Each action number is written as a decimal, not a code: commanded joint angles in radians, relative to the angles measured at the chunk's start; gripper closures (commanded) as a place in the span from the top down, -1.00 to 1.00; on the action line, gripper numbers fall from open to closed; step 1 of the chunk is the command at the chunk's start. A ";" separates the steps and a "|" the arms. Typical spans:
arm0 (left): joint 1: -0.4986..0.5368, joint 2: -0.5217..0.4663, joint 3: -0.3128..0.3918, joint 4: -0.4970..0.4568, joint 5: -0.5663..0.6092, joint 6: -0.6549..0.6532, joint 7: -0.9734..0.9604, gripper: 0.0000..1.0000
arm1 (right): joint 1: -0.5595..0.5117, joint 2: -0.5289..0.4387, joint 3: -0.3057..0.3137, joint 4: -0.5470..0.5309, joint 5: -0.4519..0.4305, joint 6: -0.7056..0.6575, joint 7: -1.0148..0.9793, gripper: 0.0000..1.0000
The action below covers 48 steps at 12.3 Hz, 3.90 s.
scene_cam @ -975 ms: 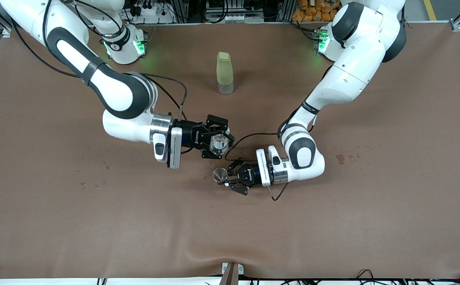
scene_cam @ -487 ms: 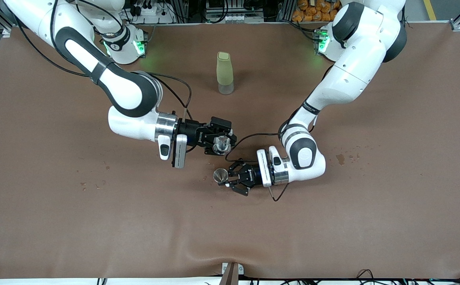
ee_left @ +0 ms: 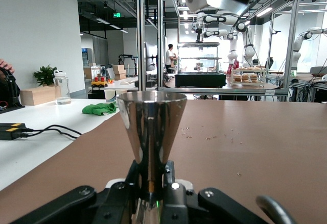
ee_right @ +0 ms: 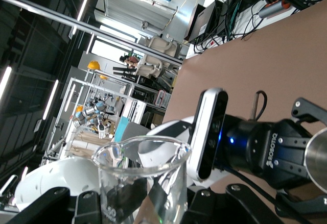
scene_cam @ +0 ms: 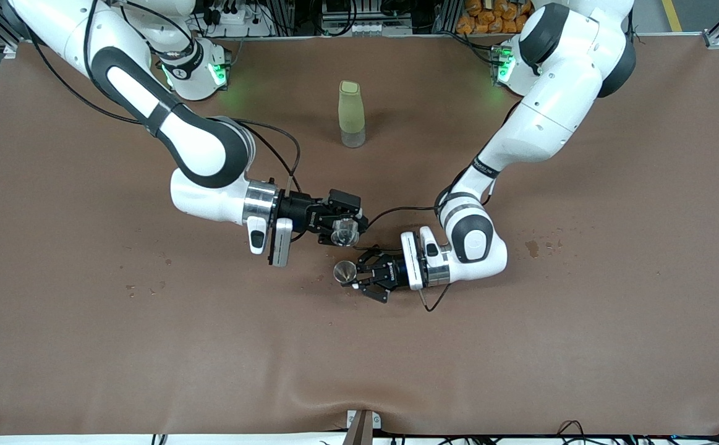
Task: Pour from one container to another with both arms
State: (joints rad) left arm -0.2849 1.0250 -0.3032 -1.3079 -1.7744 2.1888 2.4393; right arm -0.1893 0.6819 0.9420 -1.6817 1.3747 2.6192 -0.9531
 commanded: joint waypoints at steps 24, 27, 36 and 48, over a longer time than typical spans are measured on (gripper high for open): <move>0.015 -0.037 0.003 -0.042 -0.020 -0.037 0.014 -1.00 | 0.064 -0.018 -0.080 0.043 0.020 -0.021 0.367 -1.00; 0.013 -0.037 0.003 -0.042 -0.019 -0.037 0.014 -1.00 | 0.065 -0.016 -0.083 0.045 0.018 -0.036 0.405 -1.00; 0.013 -0.037 0.006 -0.042 -0.019 -0.037 0.023 -1.00 | 0.076 -0.016 -0.085 0.050 0.023 -0.036 0.407 -1.00; 0.007 -0.036 0.004 -0.045 -0.020 -0.037 0.021 -1.00 | 0.169 0.004 -0.167 0.114 0.133 -0.031 0.399 -1.00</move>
State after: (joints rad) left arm -0.2745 1.0223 -0.3032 -1.3162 -1.7744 2.1598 2.4402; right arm -0.0810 0.6819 0.8233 -1.6133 1.4606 2.5880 -0.5596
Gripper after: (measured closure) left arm 0.793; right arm 0.846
